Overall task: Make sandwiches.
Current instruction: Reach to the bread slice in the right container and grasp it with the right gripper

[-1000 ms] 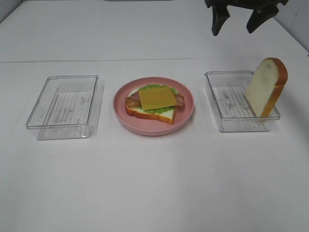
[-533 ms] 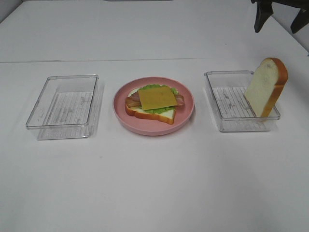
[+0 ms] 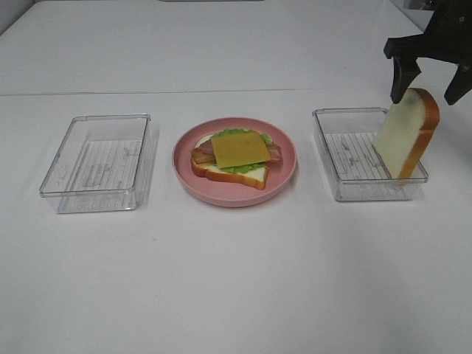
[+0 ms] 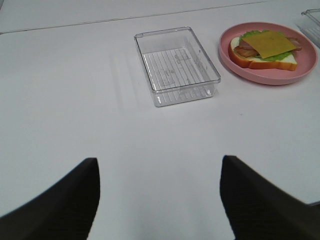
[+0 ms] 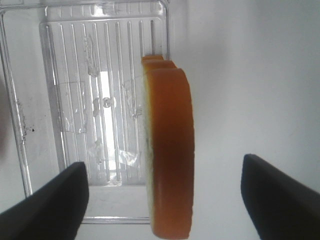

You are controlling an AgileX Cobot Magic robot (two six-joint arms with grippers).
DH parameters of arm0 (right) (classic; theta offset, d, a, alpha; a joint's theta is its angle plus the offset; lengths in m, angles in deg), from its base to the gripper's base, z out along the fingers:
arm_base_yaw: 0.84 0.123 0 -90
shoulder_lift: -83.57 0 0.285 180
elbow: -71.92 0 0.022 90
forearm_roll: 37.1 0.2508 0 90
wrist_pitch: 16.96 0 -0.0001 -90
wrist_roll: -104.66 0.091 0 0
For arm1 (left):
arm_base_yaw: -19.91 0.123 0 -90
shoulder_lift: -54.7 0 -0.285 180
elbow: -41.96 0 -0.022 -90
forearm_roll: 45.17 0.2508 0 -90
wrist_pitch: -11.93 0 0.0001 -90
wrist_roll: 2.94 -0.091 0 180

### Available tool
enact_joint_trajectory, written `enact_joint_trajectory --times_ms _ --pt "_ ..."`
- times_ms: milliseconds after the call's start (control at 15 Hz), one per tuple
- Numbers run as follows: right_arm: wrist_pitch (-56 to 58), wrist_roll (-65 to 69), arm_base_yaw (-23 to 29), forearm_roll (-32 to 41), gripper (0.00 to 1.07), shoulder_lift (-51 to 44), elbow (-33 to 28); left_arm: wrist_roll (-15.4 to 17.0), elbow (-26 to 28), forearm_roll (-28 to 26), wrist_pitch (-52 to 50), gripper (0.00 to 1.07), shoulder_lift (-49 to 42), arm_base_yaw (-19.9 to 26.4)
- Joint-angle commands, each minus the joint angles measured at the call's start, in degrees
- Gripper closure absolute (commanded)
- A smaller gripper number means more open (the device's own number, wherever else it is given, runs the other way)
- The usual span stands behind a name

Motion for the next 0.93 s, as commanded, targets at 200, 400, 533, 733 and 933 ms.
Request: enact_joint_trajectory --times_ms 200,400,533,733,933 --pt "2.3 -1.0 0.0 -0.2 0.49 2.7 -0.5 0.0 -0.1 0.2 -0.2 0.41 -1.4 0.0" --pt "2.6 -1.0 0.0 -0.2 0.89 2.9 -0.5 0.0 -0.1 0.2 -0.2 0.41 -1.4 0.0" --pt "3.0 -1.0 0.0 -0.1 1.07 2.9 -0.5 0.0 -0.1 0.2 -0.2 0.41 -1.4 0.0" --pt "2.9 0.5 0.1 1.3 1.07 0.7 -0.5 0.0 -0.1 0.2 -0.2 0.41 -1.4 0.0" --pt "2.2 -2.1 0.2 9.7 1.07 -4.7 -0.4 0.0 -0.1 0.2 -0.2 0.41 -1.4 0.0"
